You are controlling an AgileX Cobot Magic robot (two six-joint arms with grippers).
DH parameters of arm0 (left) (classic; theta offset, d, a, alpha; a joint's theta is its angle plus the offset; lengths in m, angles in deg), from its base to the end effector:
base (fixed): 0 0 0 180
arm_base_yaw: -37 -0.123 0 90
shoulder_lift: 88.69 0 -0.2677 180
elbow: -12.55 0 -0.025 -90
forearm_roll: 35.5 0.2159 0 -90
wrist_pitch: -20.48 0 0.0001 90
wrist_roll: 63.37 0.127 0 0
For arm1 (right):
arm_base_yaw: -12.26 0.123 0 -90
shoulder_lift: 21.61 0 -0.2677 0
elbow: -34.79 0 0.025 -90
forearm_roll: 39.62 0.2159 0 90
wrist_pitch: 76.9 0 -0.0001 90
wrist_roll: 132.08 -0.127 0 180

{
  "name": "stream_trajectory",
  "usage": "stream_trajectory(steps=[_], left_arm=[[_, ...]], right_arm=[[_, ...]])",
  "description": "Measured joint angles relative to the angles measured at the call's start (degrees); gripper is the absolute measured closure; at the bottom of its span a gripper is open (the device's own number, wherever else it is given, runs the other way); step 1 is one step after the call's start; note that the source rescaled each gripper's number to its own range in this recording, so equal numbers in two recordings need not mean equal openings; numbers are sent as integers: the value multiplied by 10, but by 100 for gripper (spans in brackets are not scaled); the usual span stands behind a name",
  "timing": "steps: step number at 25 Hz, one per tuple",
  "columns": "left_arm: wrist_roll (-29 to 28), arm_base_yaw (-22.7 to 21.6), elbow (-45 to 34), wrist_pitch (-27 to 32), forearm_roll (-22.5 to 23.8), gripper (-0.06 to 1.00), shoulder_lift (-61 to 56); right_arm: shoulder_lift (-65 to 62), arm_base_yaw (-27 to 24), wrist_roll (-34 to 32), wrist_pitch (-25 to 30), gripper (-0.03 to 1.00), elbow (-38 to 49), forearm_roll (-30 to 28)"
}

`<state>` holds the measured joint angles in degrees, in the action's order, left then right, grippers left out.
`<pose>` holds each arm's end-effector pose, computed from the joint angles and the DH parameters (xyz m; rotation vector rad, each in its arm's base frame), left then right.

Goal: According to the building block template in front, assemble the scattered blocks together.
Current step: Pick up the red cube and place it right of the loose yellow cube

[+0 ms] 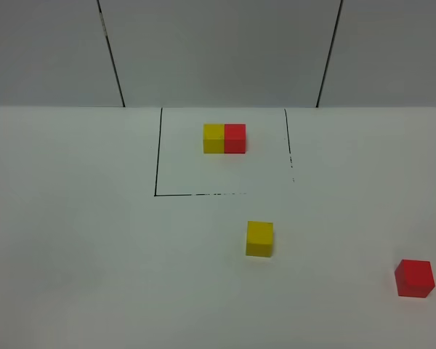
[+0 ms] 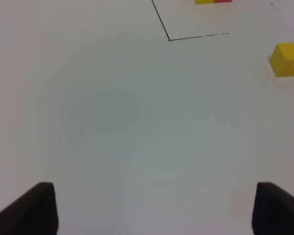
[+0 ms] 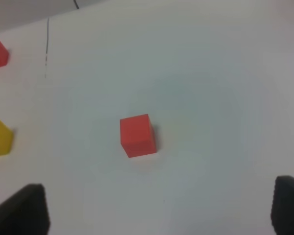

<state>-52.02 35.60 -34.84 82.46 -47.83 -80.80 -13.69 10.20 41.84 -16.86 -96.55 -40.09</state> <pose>0.0100 -0.0237 0.2471 0.1910 2.0208 -0.1174 0.0147 -0.0014 0.2427 0.1448 2.0304 0.0343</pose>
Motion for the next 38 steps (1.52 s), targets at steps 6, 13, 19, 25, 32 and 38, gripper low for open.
stream_trajectory(steps=[6,13,19,25,32,38], left_arm=[[0,0,0,0,0,1,0],[0,0,0,0,0,1,0],[0,0,0,0,0,1,0],[0,0,0,0,0,1,0],[0,0,0,0,0,1,0],[0,0,0,0,0,1,0]], right_arm=[[0,0,0,0,16,0,0],[0,0,0,0,16,0,0],[0,0,0,0,16,0,0],[0,0,0,0,16,0,0],[0,0,0,0,16,0,0],[0,0,0,0,16,0,0]])
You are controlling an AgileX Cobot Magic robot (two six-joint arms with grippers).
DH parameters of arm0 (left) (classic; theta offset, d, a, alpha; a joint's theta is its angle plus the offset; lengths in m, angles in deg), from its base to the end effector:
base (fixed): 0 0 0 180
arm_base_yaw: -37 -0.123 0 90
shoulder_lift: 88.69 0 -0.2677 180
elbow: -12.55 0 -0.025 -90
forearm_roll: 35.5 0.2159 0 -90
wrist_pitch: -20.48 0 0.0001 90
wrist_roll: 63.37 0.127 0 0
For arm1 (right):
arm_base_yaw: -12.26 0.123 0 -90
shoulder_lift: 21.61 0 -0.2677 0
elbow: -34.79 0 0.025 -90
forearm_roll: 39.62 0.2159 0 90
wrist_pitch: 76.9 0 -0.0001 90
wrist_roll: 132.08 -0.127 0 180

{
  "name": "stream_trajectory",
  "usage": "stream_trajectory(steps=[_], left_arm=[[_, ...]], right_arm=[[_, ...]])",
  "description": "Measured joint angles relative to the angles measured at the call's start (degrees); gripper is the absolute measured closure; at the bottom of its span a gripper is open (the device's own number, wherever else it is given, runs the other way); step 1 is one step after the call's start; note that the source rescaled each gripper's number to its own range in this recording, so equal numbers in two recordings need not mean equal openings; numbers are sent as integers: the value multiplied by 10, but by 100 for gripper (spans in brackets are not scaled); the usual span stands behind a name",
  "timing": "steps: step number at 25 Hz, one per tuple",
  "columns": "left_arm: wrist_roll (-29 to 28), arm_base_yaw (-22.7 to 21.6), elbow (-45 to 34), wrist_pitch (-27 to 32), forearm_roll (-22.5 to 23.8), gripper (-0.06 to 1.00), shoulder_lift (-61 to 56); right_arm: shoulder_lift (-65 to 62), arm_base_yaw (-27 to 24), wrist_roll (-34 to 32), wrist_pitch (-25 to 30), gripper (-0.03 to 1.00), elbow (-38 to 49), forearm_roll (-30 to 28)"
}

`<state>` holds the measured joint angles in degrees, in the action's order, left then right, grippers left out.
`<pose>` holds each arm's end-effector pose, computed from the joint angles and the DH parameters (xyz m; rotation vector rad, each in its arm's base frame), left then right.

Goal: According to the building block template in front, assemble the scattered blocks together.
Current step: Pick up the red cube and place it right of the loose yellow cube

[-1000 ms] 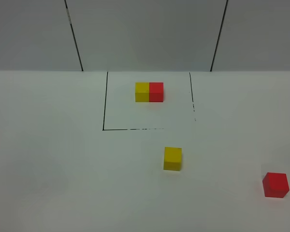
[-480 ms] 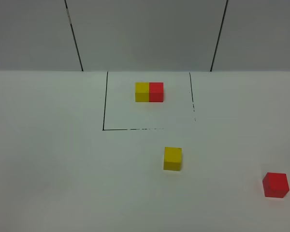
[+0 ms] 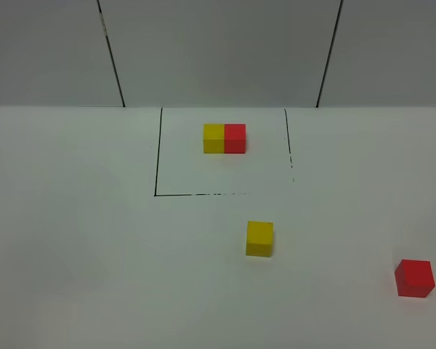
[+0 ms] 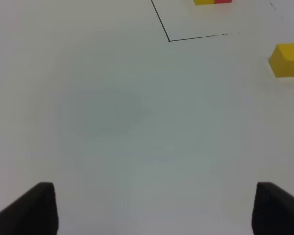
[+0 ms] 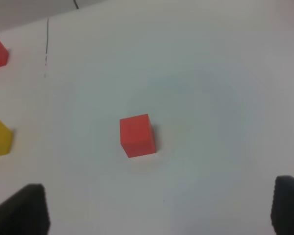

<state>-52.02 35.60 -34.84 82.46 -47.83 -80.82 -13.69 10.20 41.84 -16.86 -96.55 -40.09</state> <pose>0.0100 -0.0237 0.2471 0.1910 2.0205 -0.1173 0.0147 -0.0014 0.2427 0.1448 2.0304 0.0343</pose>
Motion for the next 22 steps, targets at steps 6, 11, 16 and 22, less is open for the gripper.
stream_trajectory(steps=[6,11,16,22], left_arm=[[0,0,0,0,0,1,0],[0,0,0,0,0,1,0],[-1,0,0,0,0,1,0],[-1,0,0,0,0,1,0]], right_arm=[[0,0,0,0,16,0,0],[0,0,-1,0,16,0,0],[44,0,-1,-13,16,-6,5],[190,0,11,-87,16,-13,39]])
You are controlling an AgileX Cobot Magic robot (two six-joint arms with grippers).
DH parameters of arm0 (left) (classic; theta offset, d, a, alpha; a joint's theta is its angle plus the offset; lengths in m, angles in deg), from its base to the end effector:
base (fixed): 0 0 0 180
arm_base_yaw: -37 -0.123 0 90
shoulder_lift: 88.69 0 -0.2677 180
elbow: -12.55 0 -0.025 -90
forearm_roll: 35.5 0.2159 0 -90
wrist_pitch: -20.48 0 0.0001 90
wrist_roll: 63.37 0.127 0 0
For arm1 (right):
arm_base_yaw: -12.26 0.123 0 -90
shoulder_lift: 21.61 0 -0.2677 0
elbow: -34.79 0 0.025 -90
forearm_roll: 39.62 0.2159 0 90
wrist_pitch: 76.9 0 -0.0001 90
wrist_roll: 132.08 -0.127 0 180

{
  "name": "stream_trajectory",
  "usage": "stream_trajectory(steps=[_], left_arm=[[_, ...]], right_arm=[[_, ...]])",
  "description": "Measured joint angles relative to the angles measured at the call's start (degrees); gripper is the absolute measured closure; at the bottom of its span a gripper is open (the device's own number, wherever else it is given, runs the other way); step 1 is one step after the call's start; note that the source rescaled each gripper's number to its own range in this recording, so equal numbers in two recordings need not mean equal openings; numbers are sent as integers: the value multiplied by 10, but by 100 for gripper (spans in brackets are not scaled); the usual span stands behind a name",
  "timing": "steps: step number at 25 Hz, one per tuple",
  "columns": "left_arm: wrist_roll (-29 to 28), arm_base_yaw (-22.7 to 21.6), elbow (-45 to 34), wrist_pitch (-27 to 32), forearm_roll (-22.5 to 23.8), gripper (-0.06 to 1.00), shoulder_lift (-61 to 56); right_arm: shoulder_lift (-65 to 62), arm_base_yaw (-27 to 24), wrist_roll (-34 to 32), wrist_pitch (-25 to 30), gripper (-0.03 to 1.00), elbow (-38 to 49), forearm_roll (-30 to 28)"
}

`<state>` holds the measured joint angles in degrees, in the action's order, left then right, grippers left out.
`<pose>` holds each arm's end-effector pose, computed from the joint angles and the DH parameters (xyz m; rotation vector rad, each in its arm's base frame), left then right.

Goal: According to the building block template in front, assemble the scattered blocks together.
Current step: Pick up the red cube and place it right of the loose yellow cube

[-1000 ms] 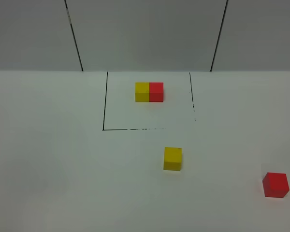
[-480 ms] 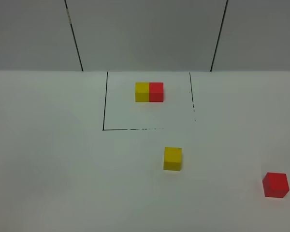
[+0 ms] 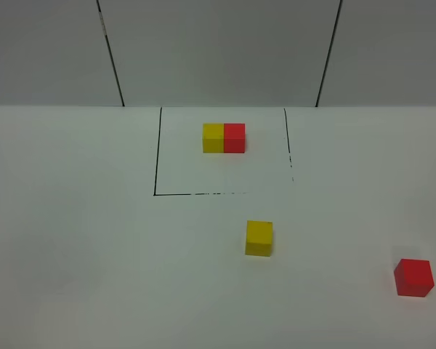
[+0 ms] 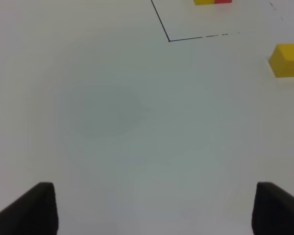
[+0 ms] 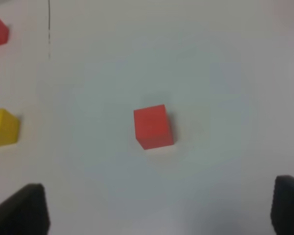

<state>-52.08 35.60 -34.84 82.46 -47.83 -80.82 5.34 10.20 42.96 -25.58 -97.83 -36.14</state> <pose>0.0100 -0.0237 0.2471 0.1899 2.0206 -0.1180 0.0658 0.0037 0.2528 0.1492 2.1881 0.1018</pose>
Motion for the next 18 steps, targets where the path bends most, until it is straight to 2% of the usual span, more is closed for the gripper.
stream_trajectory(steps=[11,18], left_arm=[[0,0,0,0,0,1,0],[0,0,0,0,0,1,0]], right_arm=[[290,0,99,-131,16,-3,72],[434,0,141,-129,16,-71,75]])
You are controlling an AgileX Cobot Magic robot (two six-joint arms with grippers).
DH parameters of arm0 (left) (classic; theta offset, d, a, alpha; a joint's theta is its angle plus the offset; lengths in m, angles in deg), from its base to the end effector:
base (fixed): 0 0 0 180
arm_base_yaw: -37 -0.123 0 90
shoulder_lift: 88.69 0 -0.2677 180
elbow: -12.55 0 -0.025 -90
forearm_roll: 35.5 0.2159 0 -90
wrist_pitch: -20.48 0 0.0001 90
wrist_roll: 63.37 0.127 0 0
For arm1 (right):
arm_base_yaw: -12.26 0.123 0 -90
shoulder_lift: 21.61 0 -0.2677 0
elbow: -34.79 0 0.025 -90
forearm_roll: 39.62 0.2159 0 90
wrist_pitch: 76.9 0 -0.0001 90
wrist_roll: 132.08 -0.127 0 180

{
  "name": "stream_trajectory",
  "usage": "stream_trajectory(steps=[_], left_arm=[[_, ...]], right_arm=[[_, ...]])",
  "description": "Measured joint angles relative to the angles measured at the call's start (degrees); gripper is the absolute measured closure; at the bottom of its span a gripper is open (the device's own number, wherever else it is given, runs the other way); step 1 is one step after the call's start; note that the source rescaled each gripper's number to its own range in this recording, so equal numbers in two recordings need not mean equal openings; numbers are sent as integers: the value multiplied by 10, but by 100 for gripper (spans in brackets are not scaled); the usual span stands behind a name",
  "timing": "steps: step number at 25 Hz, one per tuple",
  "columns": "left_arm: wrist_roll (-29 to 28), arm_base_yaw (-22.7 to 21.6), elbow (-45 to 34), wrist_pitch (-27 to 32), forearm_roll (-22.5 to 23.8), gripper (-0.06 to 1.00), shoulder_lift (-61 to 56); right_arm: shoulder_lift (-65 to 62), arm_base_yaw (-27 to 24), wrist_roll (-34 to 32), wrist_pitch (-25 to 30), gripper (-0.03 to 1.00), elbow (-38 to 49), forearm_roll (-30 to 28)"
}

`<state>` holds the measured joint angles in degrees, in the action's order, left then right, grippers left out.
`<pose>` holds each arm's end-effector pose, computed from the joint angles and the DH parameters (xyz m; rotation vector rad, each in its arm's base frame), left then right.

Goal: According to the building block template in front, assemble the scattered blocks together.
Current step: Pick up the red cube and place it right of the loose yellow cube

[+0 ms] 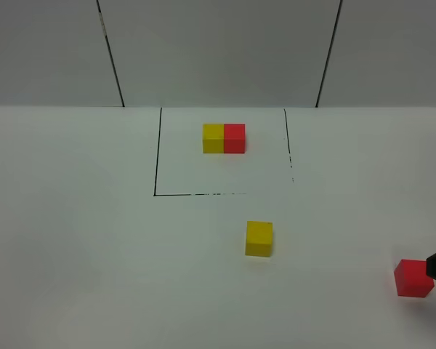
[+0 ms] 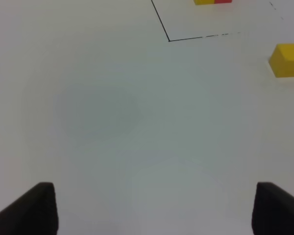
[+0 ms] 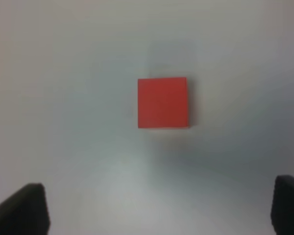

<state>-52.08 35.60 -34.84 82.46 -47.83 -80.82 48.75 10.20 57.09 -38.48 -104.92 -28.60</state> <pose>0.0100 -0.0237 0.2471 0.1899 2.0206 -0.1180 0.1870 0.0084 0.2148 -0.0081 2.5875 0.1379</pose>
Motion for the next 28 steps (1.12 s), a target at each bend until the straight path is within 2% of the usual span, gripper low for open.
stream_trajectory(steps=[6,10,14,28], left_arm=[[0,0,0,0,0,1,0],[0,0,0,0,0,1,0],[0,0,0,0,0,1,0],[0,0,0,0,0,1,0]], right_arm=[[144,23,3,36,16,-87,-7],[231,59,-12,37,16,-130,-39],[299,69,-16,36,16,-145,-57],[402,65,-13,-31,16,-145,-81]])
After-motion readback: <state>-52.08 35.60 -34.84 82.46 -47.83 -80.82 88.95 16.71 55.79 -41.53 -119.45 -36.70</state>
